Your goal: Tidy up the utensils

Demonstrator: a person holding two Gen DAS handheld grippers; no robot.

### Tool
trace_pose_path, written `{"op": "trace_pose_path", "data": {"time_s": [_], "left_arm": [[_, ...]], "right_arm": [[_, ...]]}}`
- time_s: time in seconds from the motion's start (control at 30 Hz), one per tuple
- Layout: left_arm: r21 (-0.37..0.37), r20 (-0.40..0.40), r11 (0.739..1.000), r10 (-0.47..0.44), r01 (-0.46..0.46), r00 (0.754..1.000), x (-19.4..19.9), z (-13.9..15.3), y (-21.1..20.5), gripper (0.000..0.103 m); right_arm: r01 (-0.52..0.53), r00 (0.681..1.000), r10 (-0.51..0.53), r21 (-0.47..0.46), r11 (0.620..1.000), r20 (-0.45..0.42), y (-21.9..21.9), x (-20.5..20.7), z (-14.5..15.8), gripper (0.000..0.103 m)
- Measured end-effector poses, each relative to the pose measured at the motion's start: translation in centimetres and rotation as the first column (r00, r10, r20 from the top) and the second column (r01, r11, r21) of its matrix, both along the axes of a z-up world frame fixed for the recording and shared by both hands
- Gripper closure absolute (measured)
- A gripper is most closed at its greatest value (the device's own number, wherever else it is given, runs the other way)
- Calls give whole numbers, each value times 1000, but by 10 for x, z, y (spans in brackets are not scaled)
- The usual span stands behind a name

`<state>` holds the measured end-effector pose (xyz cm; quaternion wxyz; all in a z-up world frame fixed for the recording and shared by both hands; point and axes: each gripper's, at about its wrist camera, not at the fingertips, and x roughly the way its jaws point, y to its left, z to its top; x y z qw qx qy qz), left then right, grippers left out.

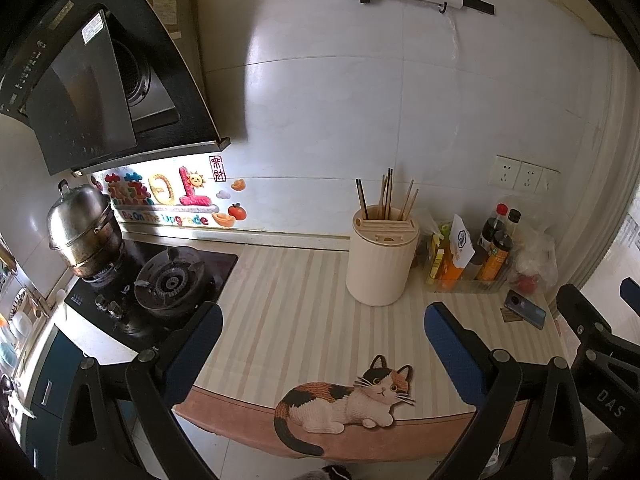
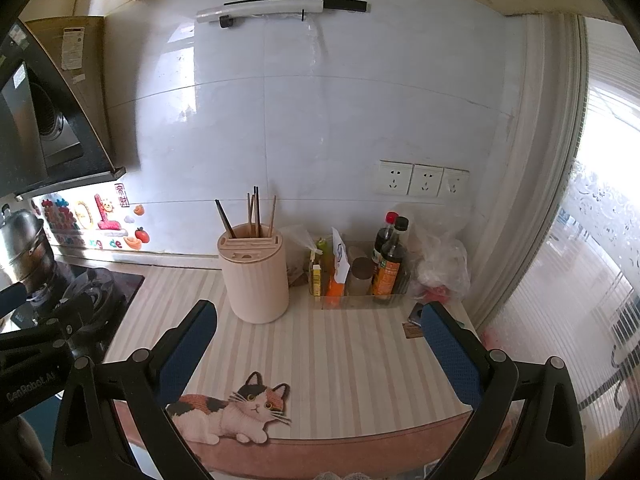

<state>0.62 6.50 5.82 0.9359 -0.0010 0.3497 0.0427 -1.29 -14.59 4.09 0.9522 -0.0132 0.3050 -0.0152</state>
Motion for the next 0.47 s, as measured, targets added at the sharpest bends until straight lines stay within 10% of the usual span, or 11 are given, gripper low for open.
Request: {"op": "trace_pose_path", "data": {"time_s": [0.47], "left_arm": [[-3,11,1000,3,-3,1000,0,4,-7,0]], "right_arm": [[-8,1000,8,2,1000,1,0,-1,0,0]]}}
